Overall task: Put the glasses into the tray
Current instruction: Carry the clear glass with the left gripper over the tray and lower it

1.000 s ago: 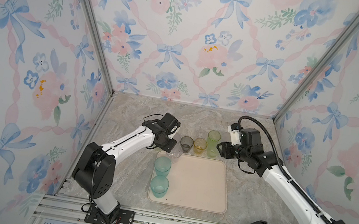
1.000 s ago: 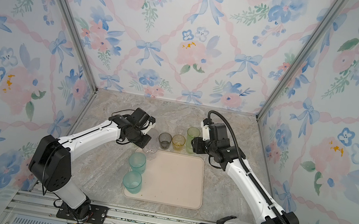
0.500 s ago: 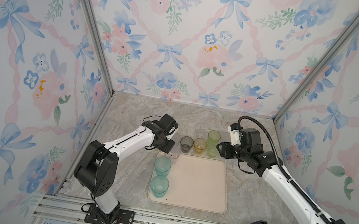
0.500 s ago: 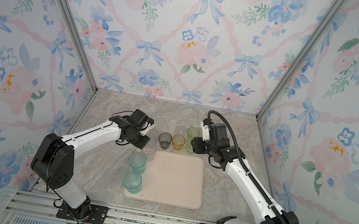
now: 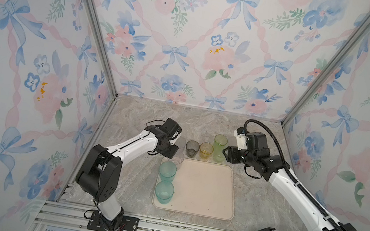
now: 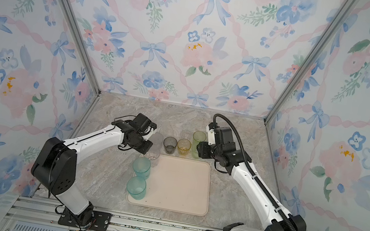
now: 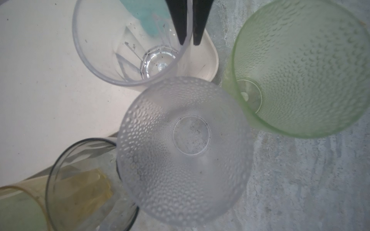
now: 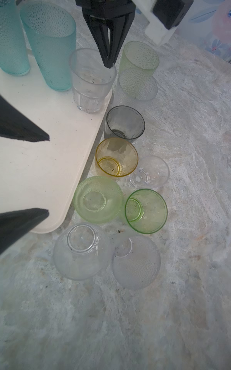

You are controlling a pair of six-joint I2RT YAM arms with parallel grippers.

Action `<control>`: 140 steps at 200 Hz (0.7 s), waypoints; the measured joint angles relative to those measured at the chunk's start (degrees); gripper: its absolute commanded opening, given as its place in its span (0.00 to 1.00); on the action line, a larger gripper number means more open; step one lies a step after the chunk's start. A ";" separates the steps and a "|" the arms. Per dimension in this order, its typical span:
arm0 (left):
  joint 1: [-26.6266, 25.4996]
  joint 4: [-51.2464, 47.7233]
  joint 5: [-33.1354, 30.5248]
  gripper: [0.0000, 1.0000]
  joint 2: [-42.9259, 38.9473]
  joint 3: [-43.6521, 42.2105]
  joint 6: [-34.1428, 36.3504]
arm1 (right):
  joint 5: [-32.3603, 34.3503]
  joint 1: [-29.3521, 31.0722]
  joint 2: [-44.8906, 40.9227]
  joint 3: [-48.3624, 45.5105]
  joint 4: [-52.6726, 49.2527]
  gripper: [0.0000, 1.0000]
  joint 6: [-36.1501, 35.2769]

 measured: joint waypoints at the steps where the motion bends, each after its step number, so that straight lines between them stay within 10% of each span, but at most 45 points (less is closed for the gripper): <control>1: 0.00 0.00 0.00 0.00 0.00 0.00 0.00 | 0.00 -0.02 0.00 0.00 0.00 0.57 0.00; 140: 0.48 1.03 -0.11 0.00 -1.09 -1.49 0.00 | 0.00 0.92 2.23 1.22 -0.07 0.57 0.02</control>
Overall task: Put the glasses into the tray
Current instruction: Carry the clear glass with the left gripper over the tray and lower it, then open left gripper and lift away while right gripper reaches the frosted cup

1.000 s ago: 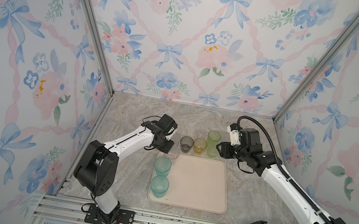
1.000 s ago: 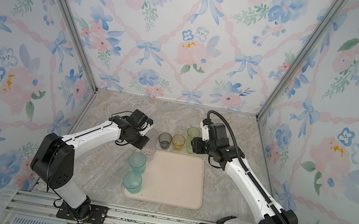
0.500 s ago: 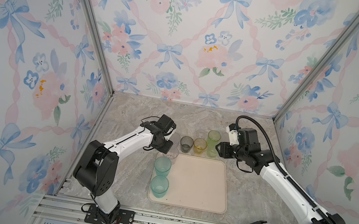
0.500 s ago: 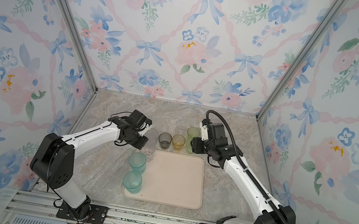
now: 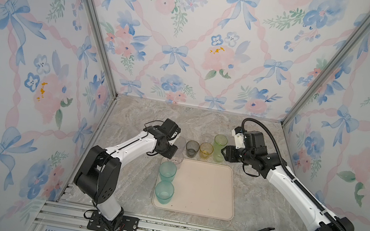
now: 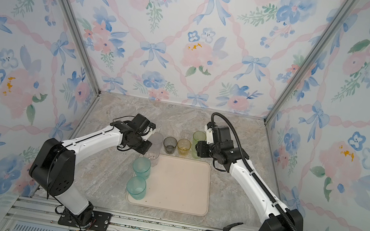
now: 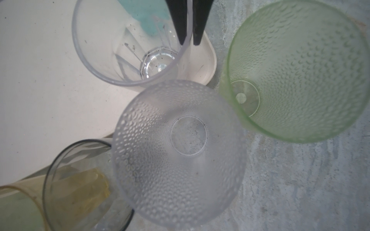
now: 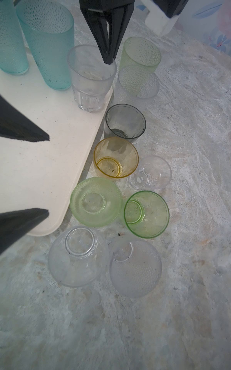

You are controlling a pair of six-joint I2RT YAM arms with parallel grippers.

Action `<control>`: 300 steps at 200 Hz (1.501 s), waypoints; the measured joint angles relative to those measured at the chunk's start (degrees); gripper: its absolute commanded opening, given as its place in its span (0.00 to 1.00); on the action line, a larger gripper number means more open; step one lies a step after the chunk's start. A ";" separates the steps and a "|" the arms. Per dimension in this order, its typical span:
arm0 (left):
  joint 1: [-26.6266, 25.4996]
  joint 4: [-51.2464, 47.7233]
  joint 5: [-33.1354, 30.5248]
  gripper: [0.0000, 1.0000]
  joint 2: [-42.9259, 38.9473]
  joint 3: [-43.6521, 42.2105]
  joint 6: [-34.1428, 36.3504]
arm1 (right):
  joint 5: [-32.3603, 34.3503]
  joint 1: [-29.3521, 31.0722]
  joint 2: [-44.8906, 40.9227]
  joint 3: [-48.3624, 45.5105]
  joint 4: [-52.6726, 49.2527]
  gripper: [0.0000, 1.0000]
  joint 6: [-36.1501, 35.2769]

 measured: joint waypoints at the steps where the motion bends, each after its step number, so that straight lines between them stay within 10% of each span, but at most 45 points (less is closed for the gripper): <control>1: 0.02 0.02 -0.02 0.00 -0.02 -0.02 0.00 | 0.00 0.02 0.00 0.02 0.00 0.57 0.00; 242: 0.72 1.05 -1.42 0.21 -10.73 0.66 -0.55 | 0.02 6.12 9.20 9.99 -0.59 0.57 -0.15; 300: 2.75 8.76 -4.26 0.23 -17.97 -3.10 -5.07 | -0.46 10.82 21.68 22.58 -1.25 0.42 -2.23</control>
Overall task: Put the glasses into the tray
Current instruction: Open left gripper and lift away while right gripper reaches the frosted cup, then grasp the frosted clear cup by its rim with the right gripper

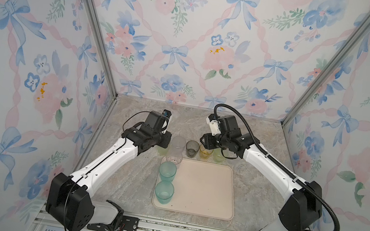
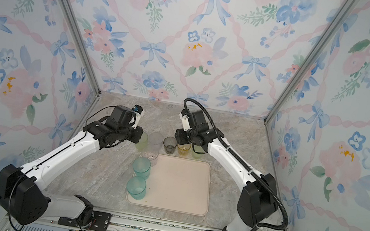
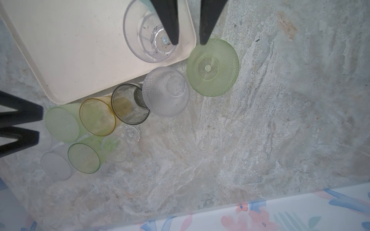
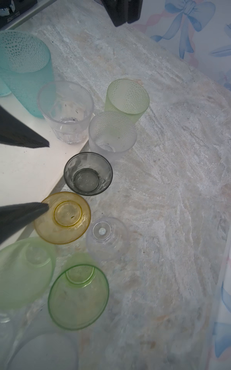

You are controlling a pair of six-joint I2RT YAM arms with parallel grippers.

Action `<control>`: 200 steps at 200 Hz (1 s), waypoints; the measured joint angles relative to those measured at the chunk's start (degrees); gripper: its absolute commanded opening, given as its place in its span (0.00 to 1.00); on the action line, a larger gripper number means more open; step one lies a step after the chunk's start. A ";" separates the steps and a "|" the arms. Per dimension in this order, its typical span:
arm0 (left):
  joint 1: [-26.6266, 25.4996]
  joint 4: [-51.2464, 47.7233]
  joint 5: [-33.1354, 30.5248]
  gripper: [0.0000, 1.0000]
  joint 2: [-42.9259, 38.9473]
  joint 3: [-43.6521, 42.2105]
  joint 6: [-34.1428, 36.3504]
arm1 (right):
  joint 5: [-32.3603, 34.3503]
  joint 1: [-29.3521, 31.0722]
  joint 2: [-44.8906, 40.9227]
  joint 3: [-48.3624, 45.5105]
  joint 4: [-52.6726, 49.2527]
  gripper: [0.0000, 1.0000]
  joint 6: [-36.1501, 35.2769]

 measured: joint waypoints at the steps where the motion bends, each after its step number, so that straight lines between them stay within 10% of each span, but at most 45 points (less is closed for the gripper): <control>1: 0.04 0.17 -0.02 0.23 -0.15 -0.20 -0.02 | 0.00 0.11 0.37 0.31 0.02 0.41 -0.15; 200: 5.92 6.38 3.41 0.24 -4.33 -7.74 -1.86 | 6.78 6.75 28.55 29.66 -10.86 0.28 -5.64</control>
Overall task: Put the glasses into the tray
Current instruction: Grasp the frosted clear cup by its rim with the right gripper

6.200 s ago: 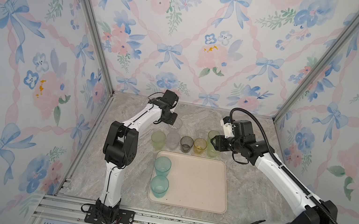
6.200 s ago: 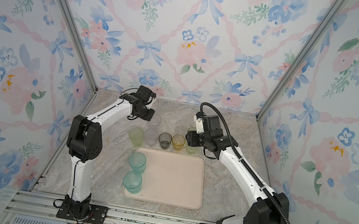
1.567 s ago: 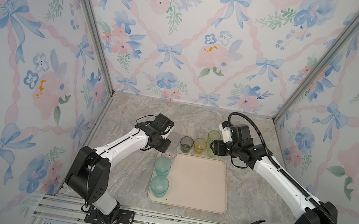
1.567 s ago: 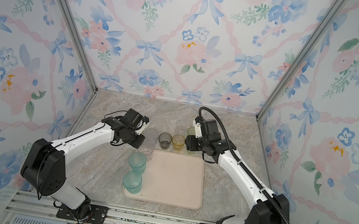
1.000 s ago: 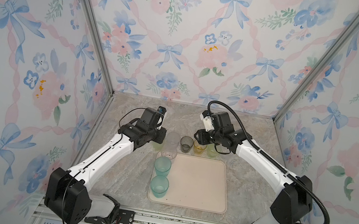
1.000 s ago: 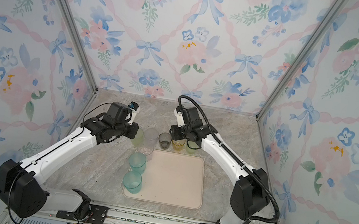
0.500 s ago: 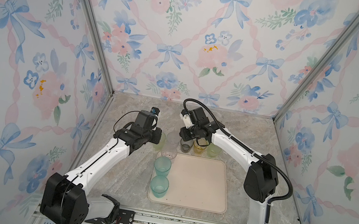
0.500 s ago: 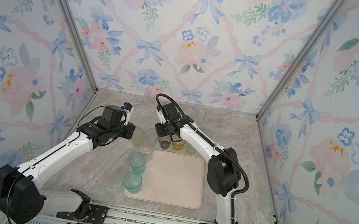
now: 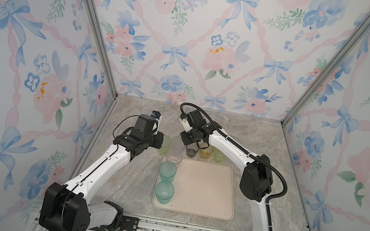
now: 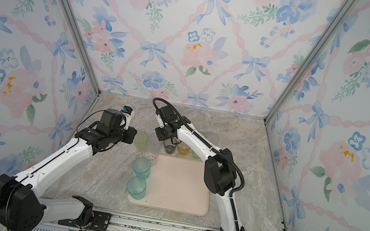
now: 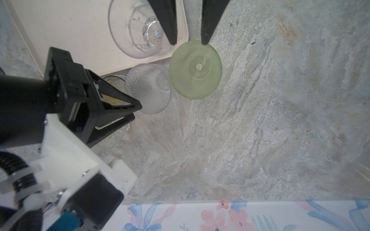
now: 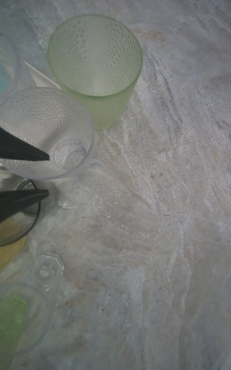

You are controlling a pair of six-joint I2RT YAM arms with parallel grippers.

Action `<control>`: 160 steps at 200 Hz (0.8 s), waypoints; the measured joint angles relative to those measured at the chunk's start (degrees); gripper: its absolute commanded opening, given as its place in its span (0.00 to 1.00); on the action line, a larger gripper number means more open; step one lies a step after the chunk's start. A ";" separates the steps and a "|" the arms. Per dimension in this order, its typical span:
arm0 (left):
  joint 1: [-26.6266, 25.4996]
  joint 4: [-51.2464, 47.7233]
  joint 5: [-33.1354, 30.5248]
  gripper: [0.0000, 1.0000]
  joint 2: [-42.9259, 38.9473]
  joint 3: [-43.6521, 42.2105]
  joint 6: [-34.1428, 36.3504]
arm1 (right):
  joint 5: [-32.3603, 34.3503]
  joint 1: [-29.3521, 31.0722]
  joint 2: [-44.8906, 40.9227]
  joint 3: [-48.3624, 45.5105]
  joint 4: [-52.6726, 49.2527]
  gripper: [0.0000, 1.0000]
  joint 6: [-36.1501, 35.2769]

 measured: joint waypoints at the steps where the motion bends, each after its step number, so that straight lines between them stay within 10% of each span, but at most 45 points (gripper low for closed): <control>1: 0.02 -0.02 0.02 0.24 -0.02 -0.02 0.00 | 0.00 0.00 0.11 0.15 -0.11 0.28 -0.02; 160: 3.32 1.22 2.49 0.24 -1.81 -2.60 0.04 | 1.16 0.83 6.78 10.34 -5.66 0.20 -1.46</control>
